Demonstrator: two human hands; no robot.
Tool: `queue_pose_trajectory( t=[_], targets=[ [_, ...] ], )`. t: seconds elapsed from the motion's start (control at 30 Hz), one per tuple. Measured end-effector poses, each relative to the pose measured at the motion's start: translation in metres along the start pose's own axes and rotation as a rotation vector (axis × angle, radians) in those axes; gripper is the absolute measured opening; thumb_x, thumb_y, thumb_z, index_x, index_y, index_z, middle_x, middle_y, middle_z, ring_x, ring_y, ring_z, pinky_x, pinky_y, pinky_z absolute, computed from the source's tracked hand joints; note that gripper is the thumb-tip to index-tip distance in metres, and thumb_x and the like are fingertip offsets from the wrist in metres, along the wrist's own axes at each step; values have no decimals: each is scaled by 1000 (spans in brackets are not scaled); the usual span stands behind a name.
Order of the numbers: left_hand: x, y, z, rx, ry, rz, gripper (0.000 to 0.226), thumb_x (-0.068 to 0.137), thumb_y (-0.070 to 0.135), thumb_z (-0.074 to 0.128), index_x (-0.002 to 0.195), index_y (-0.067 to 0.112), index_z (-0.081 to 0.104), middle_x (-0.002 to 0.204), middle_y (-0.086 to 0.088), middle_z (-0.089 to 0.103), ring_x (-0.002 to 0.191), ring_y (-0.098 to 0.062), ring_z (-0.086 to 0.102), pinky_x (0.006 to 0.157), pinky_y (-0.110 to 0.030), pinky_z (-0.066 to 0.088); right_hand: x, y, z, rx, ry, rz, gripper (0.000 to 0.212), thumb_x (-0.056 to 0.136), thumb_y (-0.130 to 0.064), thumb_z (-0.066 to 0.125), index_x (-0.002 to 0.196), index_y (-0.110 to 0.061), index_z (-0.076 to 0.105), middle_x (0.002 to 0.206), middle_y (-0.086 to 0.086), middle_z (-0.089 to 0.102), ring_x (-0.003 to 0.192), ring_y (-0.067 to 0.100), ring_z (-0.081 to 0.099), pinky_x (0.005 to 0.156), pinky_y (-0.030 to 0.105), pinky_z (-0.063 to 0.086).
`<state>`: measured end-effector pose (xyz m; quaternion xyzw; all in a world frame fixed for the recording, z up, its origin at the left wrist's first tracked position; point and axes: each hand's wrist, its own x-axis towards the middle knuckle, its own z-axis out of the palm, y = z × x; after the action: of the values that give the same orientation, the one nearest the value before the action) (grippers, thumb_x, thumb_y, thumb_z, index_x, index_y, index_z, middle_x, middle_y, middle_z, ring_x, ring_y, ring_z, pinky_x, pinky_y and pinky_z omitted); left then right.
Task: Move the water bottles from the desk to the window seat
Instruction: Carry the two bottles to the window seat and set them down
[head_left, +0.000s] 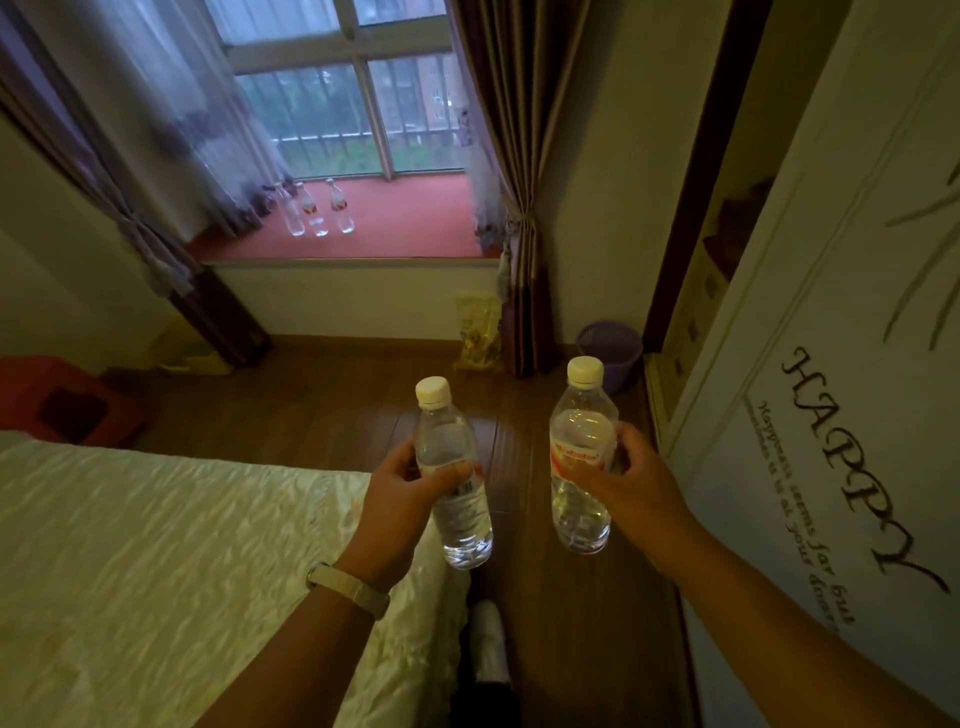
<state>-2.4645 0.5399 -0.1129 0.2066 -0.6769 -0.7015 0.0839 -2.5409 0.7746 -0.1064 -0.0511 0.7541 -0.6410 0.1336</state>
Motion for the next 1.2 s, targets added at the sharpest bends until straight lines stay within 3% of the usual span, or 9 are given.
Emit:
queue_pose_trajectory(
  t=[0.1, 0.23, 0.37, 0.47, 0.63, 0.9, 1.03, 1.2],
  targets=[
    [41, -8, -9, -37, -4, -30, 39, 75, 16, 82, 112, 15, 69, 106, -11, 74, 101, -32, 71, 95, -58, 53, 37, -2, 16, -4, -5, 21, 49, 80, -20, 78, 121, -25, 51, 106, -15, 60, 94, -1, 58, 57, 7, 49],
    [108, -5, -20, -94, -34, -60, 34, 78, 9, 78, 110, 12, 69, 105, -16, 74, 101, -39, 69, 93, -59, 54, 95, -14, 39, -38, 9, 30, 51, 79, -25, 79, 122, -29, 51, 109, -16, 60, 96, -3, 57, 57, 9, 48],
    [173, 28, -32, -119, -106, -9, 44, 70, 16, 79, 112, 12, 68, 104, -13, 75, 98, -34, 72, 85, -49, 58, 156, -36, 67, -50, 29, 2, 50, 77, -26, 81, 118, -31, 54, 109, -13, 63, 98, 0, 59, 68, 14, 46],
    [216, 42, -43, -135, -113, 19, 47, 68, 14, 81, 113, 9, 67, 107, -18, 73, 99, -37, 71, 87, -51, 57, 194, -55, 89, -28, 36, -11, 47, 74, -25, 83, 111, -34, 56, 105, -13, 67, 96, 3, 64, 68, 14, 49],
    [270, 52, -62, -93, -122, 50, 44, 75, 10, 82, 116, 12, 67, 109, -14, 73, 103, -32, 70, 88, -47, 57, 244, -72, 113, -31, 5, -29, 52, 76, -29, 82, 121, -28, 55, 110, -10, 66, 101, 5, 63, 74, 18, 51],
    [340, 59, -84, -94, -52, 38, 48, 74, 15, 78, 120, 15, 64, 109, -8, 73, 99, -24, 72, 82, -38, 59, 332, -75, 137, -28, -65, -32, 52, 74, -29, 82, 118, -30, 56, 114, -8, 65, 106, 10, 62, 82, 27, 54],
    [380, 57, -88, -94, 21, 9, 47, 75, 16, 78, 119, 17, 64, 110, -9, 73, 100, -26, 72, 86, -44, 59, 387, -75, 149, -19, -134, -35, 44, 75, -24, 81, 105, -39, 53, 108, -14, 63, 100, 4, 61, 75, 21, 51],
    [447, 63, -73, -94, 119, -11, 49, 72, 20, 81, 117, 18, 64, 108, -8, 73, 101, -28, 71, 85, -44, 58, 472, -80, 145, -3, -221, -38, 43, 75, -27, 81, 106, -39, 53, 108, -13, 64, 99, 4, 61, 72, 19, 50]
  ],
)
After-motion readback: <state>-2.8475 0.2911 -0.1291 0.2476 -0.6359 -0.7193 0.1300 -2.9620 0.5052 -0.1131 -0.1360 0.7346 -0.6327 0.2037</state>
